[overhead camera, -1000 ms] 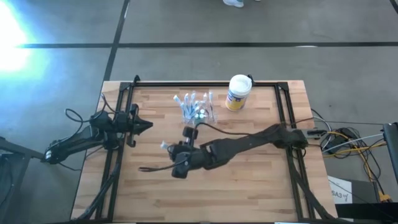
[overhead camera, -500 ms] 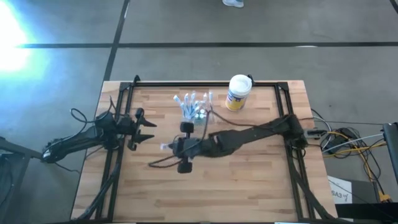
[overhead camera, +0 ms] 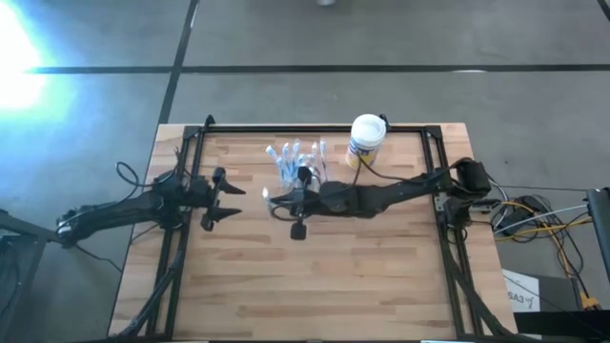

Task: Pick & Place toothbrushing station
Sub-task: Put the blue toothbrush into the transparent organizer

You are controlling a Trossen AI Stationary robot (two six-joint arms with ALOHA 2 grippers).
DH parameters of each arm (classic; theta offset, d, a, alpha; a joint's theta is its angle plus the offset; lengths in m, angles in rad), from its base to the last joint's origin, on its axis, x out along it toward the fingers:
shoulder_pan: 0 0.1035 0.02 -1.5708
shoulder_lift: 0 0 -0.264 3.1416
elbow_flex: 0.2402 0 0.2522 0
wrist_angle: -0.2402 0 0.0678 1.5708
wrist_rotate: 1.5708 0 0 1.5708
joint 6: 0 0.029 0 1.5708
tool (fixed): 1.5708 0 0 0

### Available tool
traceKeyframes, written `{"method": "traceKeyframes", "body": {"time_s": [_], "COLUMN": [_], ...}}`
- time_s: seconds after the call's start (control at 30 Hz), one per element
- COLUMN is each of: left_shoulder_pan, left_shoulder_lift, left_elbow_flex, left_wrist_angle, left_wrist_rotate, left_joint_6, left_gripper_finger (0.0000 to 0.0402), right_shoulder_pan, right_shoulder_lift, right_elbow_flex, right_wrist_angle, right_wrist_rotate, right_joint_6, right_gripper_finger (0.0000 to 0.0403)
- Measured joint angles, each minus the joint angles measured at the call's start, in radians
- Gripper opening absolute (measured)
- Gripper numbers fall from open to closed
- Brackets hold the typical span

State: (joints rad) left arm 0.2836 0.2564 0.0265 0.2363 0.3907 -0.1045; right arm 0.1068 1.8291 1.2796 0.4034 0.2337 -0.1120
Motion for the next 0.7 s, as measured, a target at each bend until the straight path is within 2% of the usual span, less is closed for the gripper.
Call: {"method": "traceKeyframes", "body": {"time_s": [0.17, 0.4, 0.7], "left_shoulder_pan": [-0.004, -0.004, -0.005], "left_shoulder_lift": [0.082, 0.217, 0.371], "left_elbow_flex": [0.0, 0.033, 0.135], "left_wrist_angle": [0.074, 0.197, 0.223], "left_wrist_rotate": [-0.033, -0.078, -0.089], "left_joint_6": [-0.002, -0.021, 0.008], "left_gripper_finger": [0.0281, 0.0292, 0.0293], "right_shoulder_pan": [-0.02, -0.034, -0.034], "right_shoulder_lift": [0.001, 0.003, 0.003], "right_elbow_flex": [-0.042, -0.021, 0.005], "right_wrist_angle": [0.072, 0.083, 0.082], "right_wrist_rotate": [-0.001, 0.0, -0.002], "right_joint_6": [0.004, -0.009, -0.023], "right_gripper_finger": [0.0008, 0.0008, 0.0008]}}
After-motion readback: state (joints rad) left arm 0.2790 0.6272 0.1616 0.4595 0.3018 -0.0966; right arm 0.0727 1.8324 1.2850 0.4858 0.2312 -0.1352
